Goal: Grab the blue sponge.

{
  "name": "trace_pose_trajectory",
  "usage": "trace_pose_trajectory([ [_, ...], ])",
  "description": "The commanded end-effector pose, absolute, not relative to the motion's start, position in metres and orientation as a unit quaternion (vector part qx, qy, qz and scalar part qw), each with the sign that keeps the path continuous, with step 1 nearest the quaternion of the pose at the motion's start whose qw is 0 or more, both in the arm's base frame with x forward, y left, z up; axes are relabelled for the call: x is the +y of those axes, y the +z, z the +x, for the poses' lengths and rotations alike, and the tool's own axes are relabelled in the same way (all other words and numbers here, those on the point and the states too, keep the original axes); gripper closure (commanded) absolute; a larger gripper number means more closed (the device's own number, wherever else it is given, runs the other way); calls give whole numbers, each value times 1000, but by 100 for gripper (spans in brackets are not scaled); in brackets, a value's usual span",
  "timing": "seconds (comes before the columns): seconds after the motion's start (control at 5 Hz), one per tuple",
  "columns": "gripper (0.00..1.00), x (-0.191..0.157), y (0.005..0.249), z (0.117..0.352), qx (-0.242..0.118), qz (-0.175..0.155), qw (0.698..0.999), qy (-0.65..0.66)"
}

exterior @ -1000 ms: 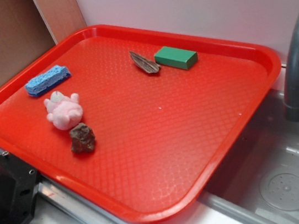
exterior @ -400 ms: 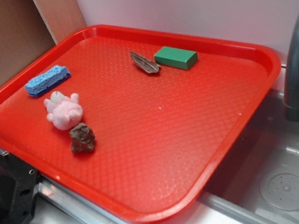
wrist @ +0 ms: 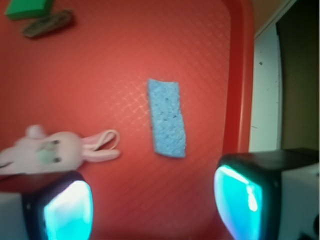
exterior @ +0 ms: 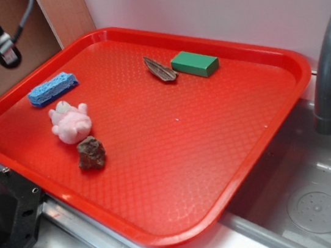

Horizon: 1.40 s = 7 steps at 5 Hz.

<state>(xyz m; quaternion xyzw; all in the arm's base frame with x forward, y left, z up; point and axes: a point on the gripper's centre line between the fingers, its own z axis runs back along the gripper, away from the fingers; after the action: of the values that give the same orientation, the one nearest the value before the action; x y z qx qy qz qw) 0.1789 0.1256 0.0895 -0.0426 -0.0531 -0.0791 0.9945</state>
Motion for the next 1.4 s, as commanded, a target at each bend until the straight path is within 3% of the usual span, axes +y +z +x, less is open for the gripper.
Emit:
trace_pose_trajectory([
  [0.0, 0, 140, 47, 180, -47, -14, 995, -91],
  [0.2, 0, 136, 34, 184, -58, -7, 993, -98],
  [0.4, 0, 131, 30, 186, -41, 11, 993, -106],
  [0.6, 100, 132, 33, 187, -26, 19, 994, -102],
  [0.8, 100, 135, 41, 189, -4, 17, 996, -91],
  [1.0, 100, 139, 59, 181, -9, 12, 997, -77],
  [1.2, 0, 137, 79, 168, 3, 24, 997, -78],
])
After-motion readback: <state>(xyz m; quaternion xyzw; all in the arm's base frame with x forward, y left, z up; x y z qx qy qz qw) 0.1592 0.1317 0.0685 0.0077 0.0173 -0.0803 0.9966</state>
